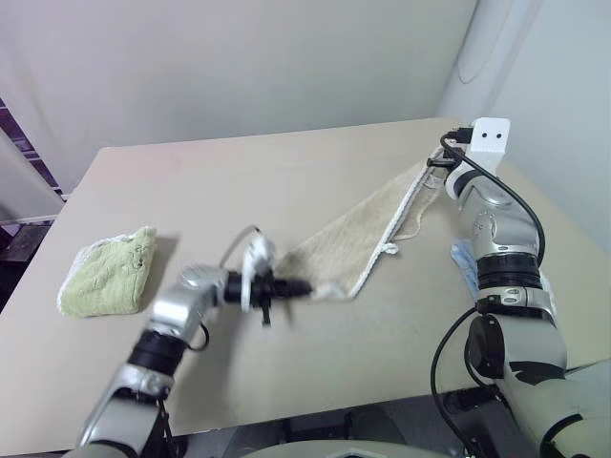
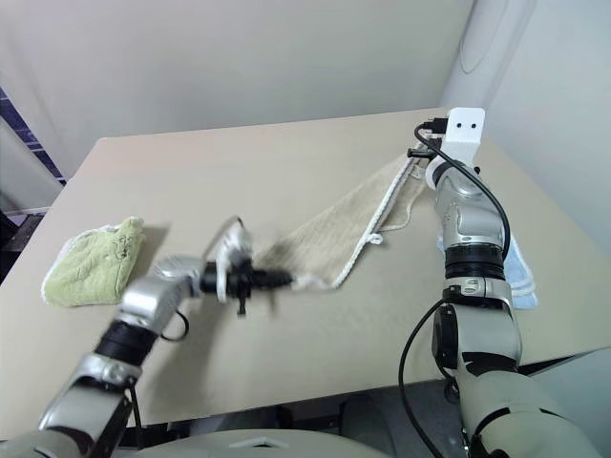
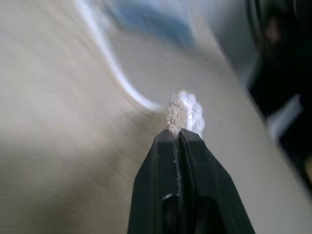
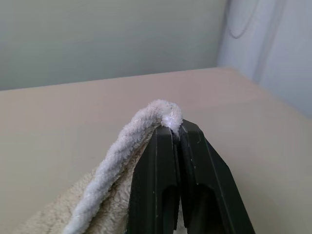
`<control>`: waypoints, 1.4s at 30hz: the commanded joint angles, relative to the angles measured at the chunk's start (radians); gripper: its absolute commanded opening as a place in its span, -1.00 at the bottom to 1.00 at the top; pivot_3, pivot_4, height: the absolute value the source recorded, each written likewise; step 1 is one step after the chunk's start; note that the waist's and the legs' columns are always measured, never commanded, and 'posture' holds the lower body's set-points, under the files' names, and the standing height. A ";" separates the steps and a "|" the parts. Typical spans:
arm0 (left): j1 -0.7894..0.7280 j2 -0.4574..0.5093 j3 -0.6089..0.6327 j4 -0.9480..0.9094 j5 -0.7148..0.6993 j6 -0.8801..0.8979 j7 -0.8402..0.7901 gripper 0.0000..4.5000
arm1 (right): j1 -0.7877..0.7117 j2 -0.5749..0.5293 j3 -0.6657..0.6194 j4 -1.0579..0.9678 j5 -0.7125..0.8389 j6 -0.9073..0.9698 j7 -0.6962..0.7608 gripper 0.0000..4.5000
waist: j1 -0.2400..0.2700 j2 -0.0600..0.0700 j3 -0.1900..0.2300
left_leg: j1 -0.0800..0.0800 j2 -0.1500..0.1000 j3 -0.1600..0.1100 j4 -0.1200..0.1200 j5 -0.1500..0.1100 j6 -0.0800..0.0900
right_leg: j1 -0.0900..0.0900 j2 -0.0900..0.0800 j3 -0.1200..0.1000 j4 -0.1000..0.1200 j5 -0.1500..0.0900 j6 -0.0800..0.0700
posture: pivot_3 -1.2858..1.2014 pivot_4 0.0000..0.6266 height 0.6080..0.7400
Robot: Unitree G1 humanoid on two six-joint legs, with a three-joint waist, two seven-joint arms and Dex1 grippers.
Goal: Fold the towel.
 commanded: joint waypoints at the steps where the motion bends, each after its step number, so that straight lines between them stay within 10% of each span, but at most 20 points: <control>1: -0.093 0.032 0.135 0.076 -0.071 0.079 0.056 -0.99 | -0.006 -0.035 -0.029 -0.025 -0.001 -0.033 -0.001 -1.00 | -0.002 0.000 0.000 | 0.000 0.000 0.000 0.000 0.000 0.000 | 0.000 0.000 0.000 0.000 0.000 0.000 | 0.03 -1.00 1.00; 13: -0.603 -0.001 0.423 0.883 -0.049 -0.192 0.353 -0.99 | -0.093 -0.068 -0.043 0.122 -0.010 -0.142 -0.011 -1.00 | -0.002 -0.003 0.002 | 0.000 -0.002 0.001 -0.001 0.000 0.000 | 0.000 -0.001 0.000 -0.001 0.002 0.005 | 0.03 -1.00 1.00; 23: -0.753 -0.015 0.512 1.070 -0.001 -0.404 0.452 -0.99 | -0.253 -0.058 -0.034 0.330 -0.010 -0.340 0.049 -1.00 | -0.003 -0.003 0.002 | -0.011 -0.002 0.001 -0.002 0.000 -0.001 | -0.012 -0.001 0.001 -0.001 0.003 0.007 | 0.03 -1.00 1.00; 42: -0.310 0.242 0.372 0.626 0.047 0.032 -0.212 -0.99 | 0.612 -0.068 -0.236 -0.976 0.541 0.351 0.221 -1.00 | 0.007 -0.005 0.000 | -0.013 -0.001 0.000 0.003 0.000 -0.001 | -0.012 -0.003 0.001 0.002 0.004 0.006 | 0.03 -1.00 1.00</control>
